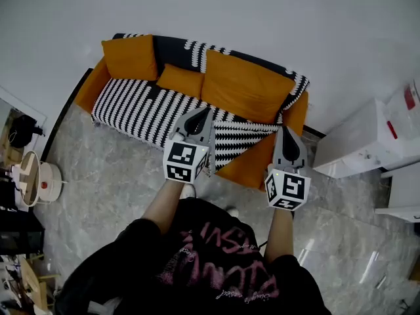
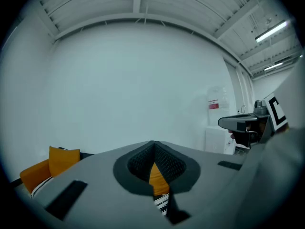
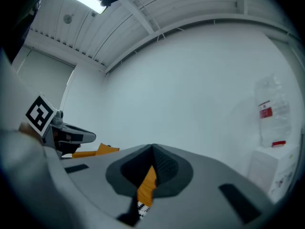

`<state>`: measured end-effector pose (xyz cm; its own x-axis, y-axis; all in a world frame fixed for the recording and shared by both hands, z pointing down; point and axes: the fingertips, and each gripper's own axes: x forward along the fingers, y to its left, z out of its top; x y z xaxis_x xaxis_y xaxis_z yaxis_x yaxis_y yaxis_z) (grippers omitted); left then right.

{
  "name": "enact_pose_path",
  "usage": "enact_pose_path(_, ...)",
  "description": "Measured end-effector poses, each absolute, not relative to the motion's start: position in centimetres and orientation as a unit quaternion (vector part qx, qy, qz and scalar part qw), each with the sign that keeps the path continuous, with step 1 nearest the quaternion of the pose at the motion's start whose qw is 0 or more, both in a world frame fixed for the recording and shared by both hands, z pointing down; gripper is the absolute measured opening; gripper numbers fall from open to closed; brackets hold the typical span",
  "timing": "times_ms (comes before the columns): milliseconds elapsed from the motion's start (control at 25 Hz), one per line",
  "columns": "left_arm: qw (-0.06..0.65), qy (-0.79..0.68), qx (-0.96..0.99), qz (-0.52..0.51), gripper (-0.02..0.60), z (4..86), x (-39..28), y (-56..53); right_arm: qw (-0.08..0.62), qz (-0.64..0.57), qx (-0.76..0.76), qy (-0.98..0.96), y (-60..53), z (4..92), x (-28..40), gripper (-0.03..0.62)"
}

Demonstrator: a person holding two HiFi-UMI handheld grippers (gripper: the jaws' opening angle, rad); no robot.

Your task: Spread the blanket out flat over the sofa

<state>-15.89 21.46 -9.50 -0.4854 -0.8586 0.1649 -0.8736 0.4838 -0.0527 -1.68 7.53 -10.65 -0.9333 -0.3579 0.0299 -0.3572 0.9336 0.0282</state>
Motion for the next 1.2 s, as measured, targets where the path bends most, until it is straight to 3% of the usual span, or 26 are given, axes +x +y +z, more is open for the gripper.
enact_pose_path(400, 0.070, -0.861, 0.498, 0.073, 0.009, -8.3, -15.2, 21.3, 0.001, -0.001, 0.177, -0.984, 6.9, -10.2, -0.7, 0.021)
enact_pose_path(1200, 0.120, -0.846, 0.513, 0.080, 0.009, -3.4, -18.0, 20.2, 0.052, 0.014, 0.183, -0.982, 6.2, -6.3, -3.5, 0.021)
